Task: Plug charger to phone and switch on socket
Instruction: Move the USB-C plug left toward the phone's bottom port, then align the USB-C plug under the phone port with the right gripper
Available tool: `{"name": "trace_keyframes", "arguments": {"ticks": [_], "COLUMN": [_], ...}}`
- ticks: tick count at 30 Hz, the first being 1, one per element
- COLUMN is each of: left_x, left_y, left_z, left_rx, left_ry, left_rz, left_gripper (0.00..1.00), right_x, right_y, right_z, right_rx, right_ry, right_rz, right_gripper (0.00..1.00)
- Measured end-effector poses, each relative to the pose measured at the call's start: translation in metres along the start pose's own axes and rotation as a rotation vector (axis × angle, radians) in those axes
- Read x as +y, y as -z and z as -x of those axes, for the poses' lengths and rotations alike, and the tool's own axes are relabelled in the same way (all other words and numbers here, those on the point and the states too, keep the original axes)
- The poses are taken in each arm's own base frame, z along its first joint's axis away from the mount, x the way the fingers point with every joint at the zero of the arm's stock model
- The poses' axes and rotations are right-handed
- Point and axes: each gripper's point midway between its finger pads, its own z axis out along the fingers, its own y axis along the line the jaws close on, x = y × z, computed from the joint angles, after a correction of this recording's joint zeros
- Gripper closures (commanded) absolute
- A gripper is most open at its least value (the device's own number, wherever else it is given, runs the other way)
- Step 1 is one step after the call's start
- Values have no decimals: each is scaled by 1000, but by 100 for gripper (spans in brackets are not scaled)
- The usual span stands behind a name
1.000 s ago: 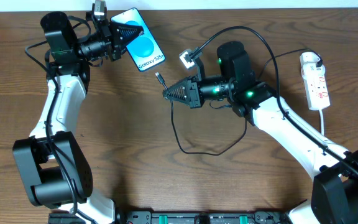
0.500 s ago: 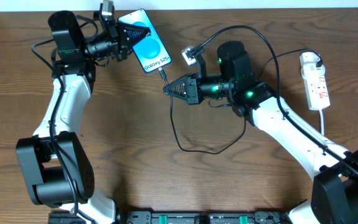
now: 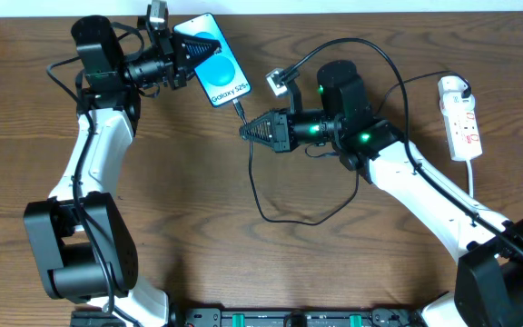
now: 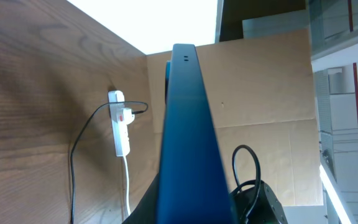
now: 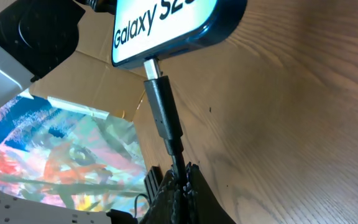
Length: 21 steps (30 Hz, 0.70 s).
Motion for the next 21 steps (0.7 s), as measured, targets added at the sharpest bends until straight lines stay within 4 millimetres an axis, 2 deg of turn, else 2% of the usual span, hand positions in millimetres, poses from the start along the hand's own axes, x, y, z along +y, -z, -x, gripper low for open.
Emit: {"name": "trace_keyframes", "arguments": {"ticks": [21], "left_x": [0], "left_y": [0], "left_z": [0], "left_rx": [0], "left_ry": [-8], "left_rz": [0], "left_gripper": [93], "right_x": [-2], "right_y": [0], "right_z": [-2], "right_rx": [9], "right_ry": [-20], "right_rz": [-5], "right_gripper": [99]}}
